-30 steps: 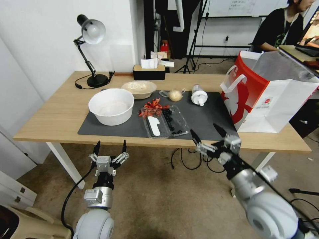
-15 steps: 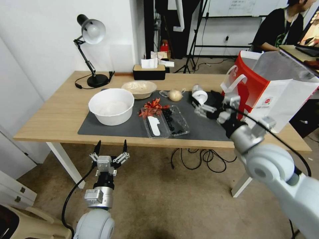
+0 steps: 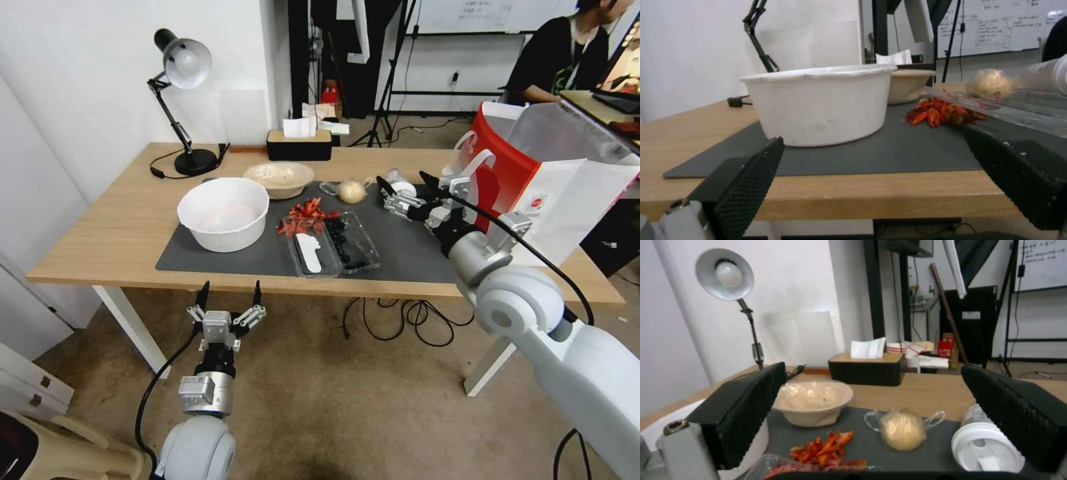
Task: Pick up the trash from the table and place it into the takeout bag.
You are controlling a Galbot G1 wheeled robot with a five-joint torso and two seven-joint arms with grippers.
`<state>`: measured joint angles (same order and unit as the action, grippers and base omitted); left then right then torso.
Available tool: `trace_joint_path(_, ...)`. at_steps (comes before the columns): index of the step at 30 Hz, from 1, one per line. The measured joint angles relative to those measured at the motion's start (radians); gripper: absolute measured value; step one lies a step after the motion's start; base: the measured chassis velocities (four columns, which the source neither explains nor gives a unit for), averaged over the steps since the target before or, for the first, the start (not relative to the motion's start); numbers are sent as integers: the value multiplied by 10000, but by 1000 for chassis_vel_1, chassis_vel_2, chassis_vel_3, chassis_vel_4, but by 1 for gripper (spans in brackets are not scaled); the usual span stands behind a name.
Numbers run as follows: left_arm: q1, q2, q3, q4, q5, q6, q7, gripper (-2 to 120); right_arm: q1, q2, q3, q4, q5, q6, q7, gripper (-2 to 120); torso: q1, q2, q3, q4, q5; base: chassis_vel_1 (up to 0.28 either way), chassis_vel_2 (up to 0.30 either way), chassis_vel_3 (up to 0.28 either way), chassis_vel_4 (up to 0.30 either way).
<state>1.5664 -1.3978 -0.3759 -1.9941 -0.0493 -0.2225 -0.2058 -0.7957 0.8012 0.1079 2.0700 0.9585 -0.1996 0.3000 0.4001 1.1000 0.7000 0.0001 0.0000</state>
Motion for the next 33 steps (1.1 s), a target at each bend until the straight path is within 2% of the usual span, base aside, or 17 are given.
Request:
trace_joint_path(11, 31, -112, 58, -6, 151, 29, 0, 100, 2294, 22, -1244, -1389, 823, -640, 1344, 100, 0, -1, 0, -2, 2, 0, 0, 0, 0)
trace_joint_path(14, 35, -93, 45, 0, 153, 26, 0, 100, 3606, 349, -2004, -2322, 1233, -1162, 2058, 100, 1, -1, 1, 0, 0, 0, 0, 0, 0)
trace_joint_path(18, 30, -57, 21, -1, 144, 24, -1, 100, 4492, 563, -2502, -2968, 1555, -1679, 2428, 100, 1, -1, 1, 3, -2, 0, 0, 0, 0)
trace_joint_path(21, 35, 7, -11, 16, 102, 7, -3, 100, 5429, 805, -3016, -3733, 1853, -2411, 2775, 100, 1, -1, 1, -1, -2, 0, 0, 0, 0)
trace_joint_path(25, 4, 64, -17, 107, 51, -50, -4, 100, 6076, 1080, -3409, -4335, 2044, -2947, 3048, 100, 1, -1, 1, 0, -1, 0, 0, 0, 0)
trace_joint_path(33, -62, 102, -5, 138, 6, -56, -3, 100, 6304, 1196, -3506, -4504, 2267, -3406, 3433, 100, 1, -1, 2, 1, 1, 0, 0, 0, 0)
